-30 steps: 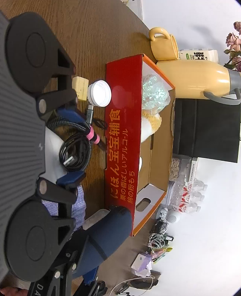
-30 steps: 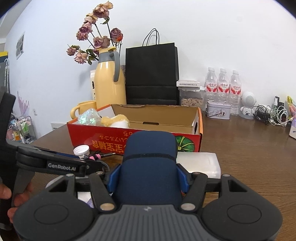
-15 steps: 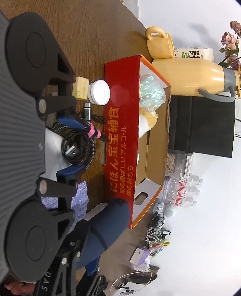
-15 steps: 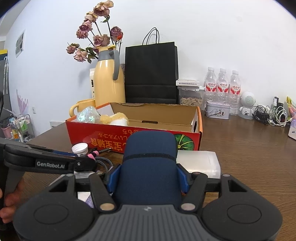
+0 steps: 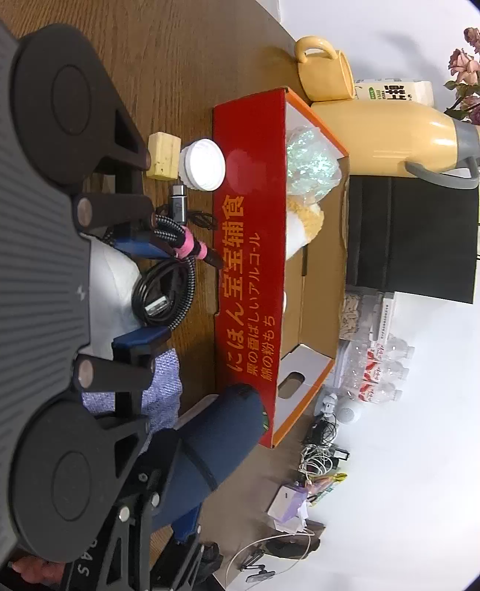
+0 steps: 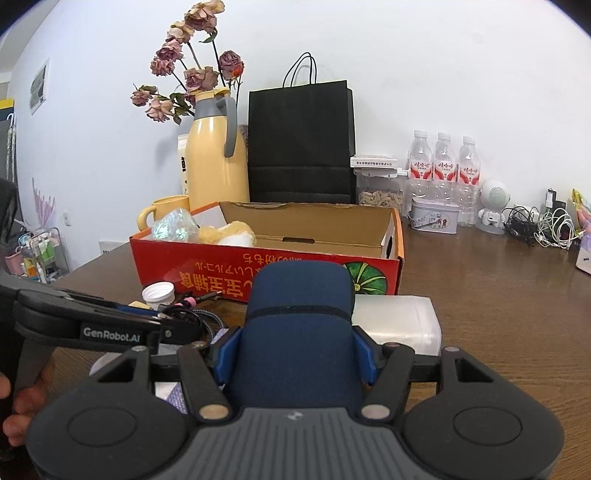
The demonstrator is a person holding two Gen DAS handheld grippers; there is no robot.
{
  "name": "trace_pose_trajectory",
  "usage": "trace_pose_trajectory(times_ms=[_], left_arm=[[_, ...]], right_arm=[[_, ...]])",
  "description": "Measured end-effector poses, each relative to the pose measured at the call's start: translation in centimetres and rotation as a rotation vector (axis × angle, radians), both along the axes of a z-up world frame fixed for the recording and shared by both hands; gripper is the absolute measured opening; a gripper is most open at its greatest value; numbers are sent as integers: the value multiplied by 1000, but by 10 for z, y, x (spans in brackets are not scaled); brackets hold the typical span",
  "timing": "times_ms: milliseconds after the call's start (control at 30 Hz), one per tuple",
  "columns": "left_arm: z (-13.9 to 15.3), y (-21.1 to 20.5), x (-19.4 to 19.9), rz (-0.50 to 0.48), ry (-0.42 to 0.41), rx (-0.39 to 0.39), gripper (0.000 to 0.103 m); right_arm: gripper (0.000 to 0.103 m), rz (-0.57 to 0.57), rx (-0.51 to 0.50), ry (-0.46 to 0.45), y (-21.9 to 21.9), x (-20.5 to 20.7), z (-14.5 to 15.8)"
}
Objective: Organize objects
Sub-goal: 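Grasp the black cable with pink tie using the left tool while the right tool holds the case, then carry the blue case and black cable into the box and open both tools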
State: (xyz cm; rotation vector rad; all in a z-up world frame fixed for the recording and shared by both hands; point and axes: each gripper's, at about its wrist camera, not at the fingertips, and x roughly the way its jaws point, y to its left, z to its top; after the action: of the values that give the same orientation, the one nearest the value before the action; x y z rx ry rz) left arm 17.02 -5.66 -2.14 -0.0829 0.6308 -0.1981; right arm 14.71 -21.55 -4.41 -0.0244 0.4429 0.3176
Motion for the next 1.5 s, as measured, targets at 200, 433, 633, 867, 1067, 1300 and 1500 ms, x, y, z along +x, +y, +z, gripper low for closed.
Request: trace_pose_trajectory(times_ms=[200,433,633,867,1067,1300,1500], left_arm=[[9,5,-9,-4,-44,-27,41],[16,13,-14,-4,-70,-40,18],[15,19,-13,10,-56,-53,40],[18,-2,9,-29,-48,17,60],[-2,-15,29,-58,6,64,55],[-11,-17,22,-75,-12,90,38],[3,-3,10,-33,-79,2,36]], right_arm=[[61,0,-6,0,1,0,-2],[61,-1,-33,1,5,0,-4],[61,1,-38,-1,6,-1,-4],[61,2,-36,-1,5,0,-4],[61,4,-30,2,4,0,-4],[61,13,-27,7,5,1,-4],[61,13,-29,8,5,1,-4]])
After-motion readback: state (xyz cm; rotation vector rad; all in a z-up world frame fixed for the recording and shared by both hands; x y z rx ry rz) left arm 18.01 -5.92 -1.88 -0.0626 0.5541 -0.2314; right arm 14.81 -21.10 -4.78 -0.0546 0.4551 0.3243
